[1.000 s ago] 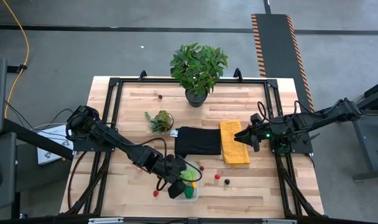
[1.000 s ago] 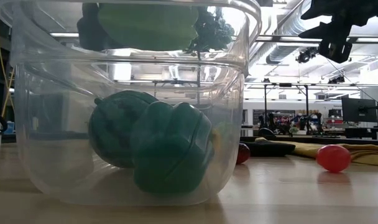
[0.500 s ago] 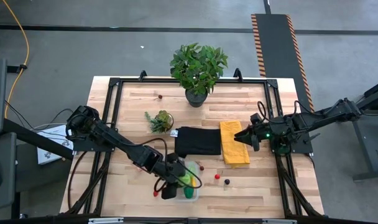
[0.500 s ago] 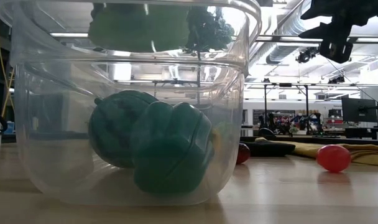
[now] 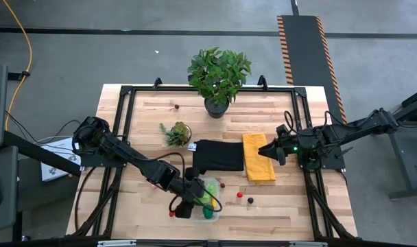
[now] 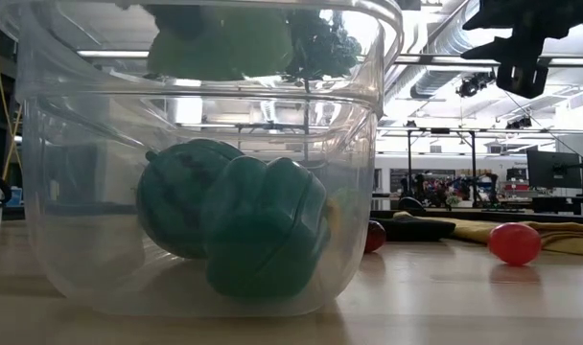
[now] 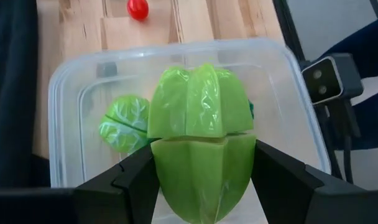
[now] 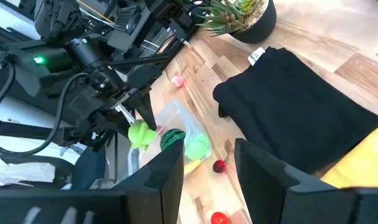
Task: Pick and placing Produce into tupperware
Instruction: Put the starfruit into the bin
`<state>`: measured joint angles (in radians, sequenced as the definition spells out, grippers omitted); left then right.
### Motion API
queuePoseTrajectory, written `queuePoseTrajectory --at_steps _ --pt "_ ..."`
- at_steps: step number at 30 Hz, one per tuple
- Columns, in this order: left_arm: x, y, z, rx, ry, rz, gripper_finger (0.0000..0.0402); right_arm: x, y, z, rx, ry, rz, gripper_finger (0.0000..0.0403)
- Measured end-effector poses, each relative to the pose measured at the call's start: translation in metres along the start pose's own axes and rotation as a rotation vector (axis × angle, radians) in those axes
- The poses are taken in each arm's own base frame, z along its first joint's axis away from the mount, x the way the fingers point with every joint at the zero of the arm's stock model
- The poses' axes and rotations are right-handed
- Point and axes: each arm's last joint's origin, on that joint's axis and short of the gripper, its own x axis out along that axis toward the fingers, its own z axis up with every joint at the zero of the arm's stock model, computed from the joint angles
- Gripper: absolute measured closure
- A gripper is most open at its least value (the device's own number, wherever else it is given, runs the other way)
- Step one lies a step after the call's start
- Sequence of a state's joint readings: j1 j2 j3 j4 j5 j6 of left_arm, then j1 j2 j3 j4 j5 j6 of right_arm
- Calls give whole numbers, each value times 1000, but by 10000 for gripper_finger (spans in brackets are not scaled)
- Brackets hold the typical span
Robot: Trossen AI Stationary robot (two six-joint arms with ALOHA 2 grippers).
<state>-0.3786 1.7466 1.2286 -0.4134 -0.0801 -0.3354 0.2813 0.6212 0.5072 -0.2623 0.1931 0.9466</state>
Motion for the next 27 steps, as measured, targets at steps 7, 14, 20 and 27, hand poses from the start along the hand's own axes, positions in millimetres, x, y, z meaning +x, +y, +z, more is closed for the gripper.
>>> queuePoseTrajectory --at_steps 7,14,20,27 --pt "-5 -2 9 13 -43 12 186 0 0 0 6 -13 -10 269" --pt "5 0 8 9 -22 -1 186 0 0 0 -3 -14 -10 269" --pt "9 0 7 6 -16 -9 186 0 0 0 -5 -14 -11 269" --pt "9 2 8 2 -14 -13 186 0 0 0 -9 -15 -11 269"
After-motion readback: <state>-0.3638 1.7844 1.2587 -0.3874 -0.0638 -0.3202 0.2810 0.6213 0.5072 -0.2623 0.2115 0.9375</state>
